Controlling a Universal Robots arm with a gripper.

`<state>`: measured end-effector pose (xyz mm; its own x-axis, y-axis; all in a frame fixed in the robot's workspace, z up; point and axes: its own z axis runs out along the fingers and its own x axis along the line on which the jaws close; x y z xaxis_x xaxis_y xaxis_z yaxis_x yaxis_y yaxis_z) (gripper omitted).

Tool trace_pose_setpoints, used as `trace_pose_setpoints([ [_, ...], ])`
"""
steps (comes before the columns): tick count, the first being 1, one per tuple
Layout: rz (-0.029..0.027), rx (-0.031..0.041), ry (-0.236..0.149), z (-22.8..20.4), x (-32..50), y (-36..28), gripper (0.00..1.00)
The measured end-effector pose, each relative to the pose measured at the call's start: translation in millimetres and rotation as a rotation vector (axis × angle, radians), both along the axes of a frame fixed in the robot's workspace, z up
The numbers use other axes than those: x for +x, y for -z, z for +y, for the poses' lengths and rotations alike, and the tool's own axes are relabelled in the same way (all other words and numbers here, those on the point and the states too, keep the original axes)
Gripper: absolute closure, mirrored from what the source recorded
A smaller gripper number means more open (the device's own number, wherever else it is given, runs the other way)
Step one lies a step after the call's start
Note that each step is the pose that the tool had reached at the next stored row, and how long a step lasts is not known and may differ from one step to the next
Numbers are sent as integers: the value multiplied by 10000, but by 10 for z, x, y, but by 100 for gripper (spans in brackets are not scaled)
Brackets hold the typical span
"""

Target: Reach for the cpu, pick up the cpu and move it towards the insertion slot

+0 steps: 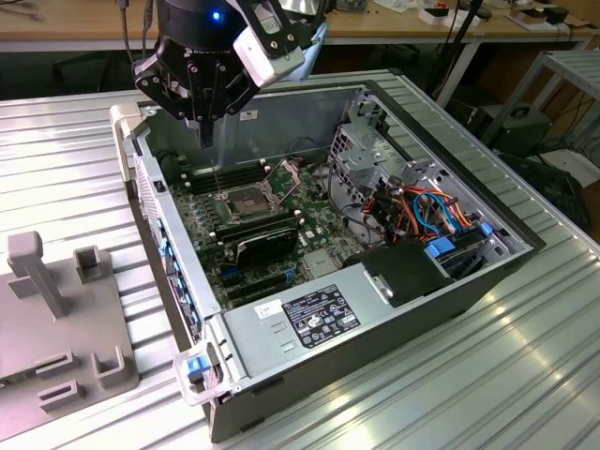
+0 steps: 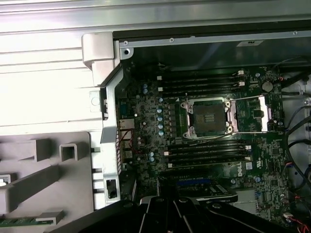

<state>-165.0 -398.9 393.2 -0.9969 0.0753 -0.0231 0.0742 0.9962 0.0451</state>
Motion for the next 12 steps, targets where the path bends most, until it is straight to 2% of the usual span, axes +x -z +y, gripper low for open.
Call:
trace_pose_setpoints([
  [12,1,0,0,0,-89,0,89],
])
